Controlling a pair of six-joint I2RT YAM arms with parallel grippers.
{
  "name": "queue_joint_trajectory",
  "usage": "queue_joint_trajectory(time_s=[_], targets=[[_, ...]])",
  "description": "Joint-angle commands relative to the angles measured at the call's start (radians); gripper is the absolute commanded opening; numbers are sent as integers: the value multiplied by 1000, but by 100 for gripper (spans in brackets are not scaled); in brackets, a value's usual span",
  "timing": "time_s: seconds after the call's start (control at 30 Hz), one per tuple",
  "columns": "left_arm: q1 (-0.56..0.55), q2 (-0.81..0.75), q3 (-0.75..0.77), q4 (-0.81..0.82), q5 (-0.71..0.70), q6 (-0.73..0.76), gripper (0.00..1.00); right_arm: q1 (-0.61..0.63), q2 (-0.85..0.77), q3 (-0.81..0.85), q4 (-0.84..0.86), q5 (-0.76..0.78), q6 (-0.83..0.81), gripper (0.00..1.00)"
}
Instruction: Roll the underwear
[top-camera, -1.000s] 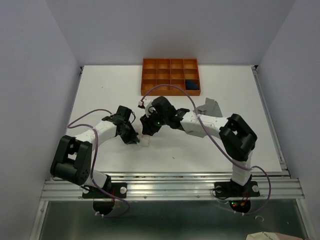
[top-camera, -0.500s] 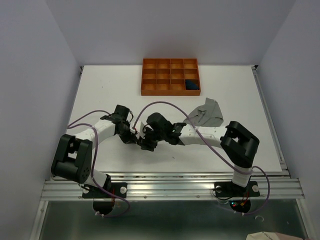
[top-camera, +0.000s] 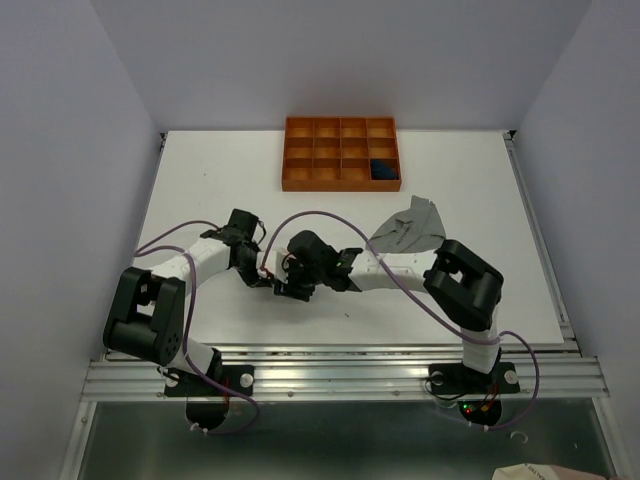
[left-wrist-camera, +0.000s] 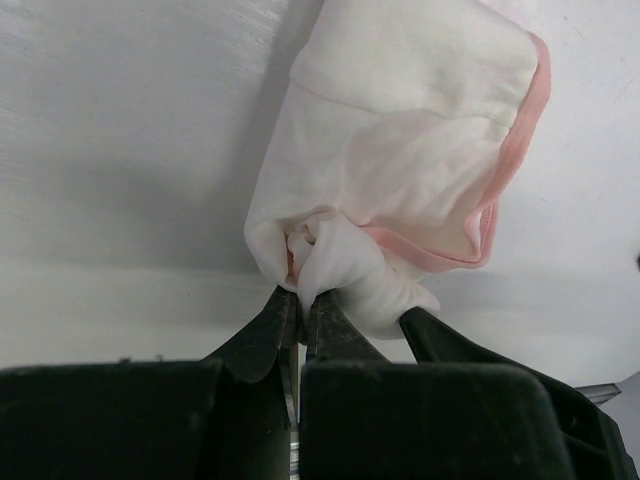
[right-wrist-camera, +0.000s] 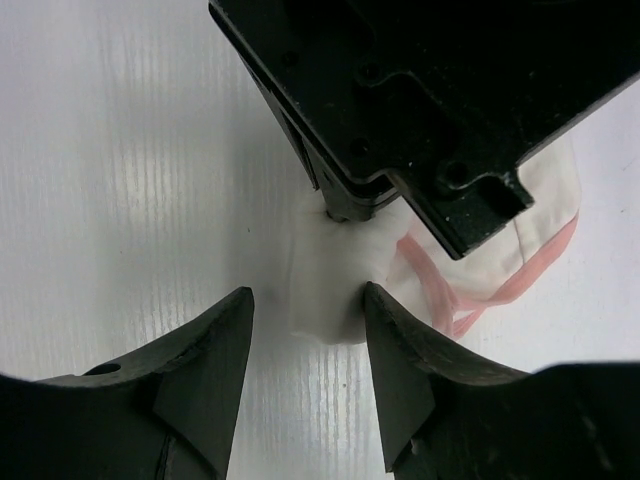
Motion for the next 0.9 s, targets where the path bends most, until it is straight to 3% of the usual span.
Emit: queue_joint_trajectory(time_s=[0.0,0.37,0.47,0.5,0.57,0.77,0.8,0.87], targets=[[12,28,-5,-95,-69,38,0,7,23,43,-17,-4,-41,54],[25,42,-17,-53,14,100,0,7,118,66,-58,96,-108,50],[28,34,-15,-49,37,110,0,18,103,20,0,146,-115,30],[30,31,-11,-53,39,111,0,27,97,14,8,162,-112,19],[28,18,-2,-76,31,115,0,27,78,3,6,153,-105,13],[30,-103,64,-135,-36,112,37,27,25,9,-88,65,-56,6],[30,-122,75,-147,-50,112,49,27,22,15,-104,42,-46,6],[30,-168,104,-188,-105,106,56,27,18,27,-136,13,-7,5]])
